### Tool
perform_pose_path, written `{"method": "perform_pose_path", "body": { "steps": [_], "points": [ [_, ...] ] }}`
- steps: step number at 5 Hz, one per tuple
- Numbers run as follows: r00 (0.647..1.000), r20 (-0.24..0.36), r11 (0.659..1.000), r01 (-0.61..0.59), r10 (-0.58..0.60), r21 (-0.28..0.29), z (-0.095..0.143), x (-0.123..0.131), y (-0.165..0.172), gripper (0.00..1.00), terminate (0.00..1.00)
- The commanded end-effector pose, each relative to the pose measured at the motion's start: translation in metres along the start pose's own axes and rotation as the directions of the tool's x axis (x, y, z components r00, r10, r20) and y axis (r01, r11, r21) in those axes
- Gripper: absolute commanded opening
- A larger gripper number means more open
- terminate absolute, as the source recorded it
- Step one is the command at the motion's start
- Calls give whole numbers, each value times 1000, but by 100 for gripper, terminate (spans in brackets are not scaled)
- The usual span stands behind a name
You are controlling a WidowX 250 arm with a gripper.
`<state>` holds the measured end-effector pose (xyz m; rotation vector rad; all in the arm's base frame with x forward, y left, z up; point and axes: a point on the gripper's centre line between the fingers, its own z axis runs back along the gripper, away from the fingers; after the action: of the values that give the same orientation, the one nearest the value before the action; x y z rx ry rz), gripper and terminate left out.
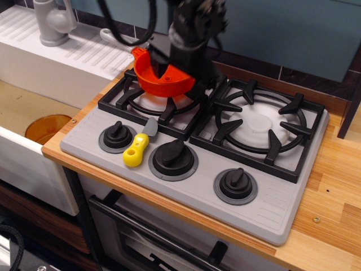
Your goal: End effector transition from pot or pan to object
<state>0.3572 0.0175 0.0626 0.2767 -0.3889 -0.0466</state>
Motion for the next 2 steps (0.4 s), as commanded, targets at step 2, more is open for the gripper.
{"method": "perform_pose_path", "body": {
  "steps": [2],
  "points": [
    [998, 58, 1000, 15, -16, 14, 60, 13, 33, 100, 0]
  ]
}}
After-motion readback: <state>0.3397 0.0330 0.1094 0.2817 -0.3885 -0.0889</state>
